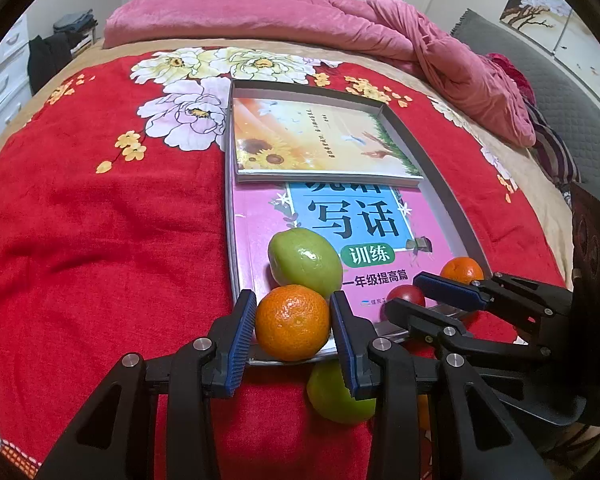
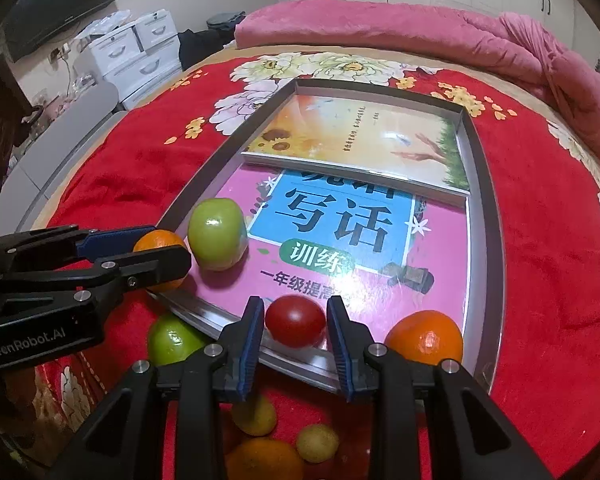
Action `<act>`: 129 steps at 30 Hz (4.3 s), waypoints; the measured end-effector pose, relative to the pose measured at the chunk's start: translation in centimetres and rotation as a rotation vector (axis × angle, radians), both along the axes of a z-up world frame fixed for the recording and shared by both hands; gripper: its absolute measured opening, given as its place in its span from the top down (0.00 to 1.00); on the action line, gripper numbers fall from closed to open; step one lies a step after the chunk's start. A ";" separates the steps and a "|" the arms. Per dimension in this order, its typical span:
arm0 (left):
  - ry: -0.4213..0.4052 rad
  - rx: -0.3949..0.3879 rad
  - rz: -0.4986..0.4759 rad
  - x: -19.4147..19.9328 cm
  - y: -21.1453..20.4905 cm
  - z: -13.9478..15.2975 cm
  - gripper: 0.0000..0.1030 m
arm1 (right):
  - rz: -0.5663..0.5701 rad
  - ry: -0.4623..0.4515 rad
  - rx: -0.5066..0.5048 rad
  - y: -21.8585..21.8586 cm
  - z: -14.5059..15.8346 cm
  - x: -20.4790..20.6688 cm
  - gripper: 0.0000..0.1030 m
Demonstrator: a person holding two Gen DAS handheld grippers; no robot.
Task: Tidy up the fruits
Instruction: 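Open the right tool onto the pink book while the left tool releases the tangerine, then withdraw both open tools from the tray back toward the fruit pile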
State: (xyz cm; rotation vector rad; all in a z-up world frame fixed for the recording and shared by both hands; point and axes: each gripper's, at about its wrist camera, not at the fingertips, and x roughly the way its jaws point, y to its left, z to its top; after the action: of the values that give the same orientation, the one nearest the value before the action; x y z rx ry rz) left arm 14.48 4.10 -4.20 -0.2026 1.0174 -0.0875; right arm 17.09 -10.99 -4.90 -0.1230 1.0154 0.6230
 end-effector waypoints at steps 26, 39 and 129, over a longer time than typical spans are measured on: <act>-0.013 -0.013 0.012 -0.5 0.5 0.9 0.58 | -0.058 -0.095 0.056 -2.3 3.4 -1.3 0.45; -0.032 0.000 0.019 -1.0 0.6 1.8 0.51 | -0.092 -0.148 0.106 -3.4 5.4 -2.0 0.36; -0.089 0.012 0.011 -6.9 -0.3 7.3 0.24 | -0.148 -0.214 0.217 -8.1 9.1 -8.1 0.03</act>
State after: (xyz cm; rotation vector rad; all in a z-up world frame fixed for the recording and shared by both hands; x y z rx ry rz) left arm 7.57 3.77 3.14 -0.1923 0.9275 -0.0797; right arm 9.00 -19.05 4.16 0.0744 0.7381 0.5678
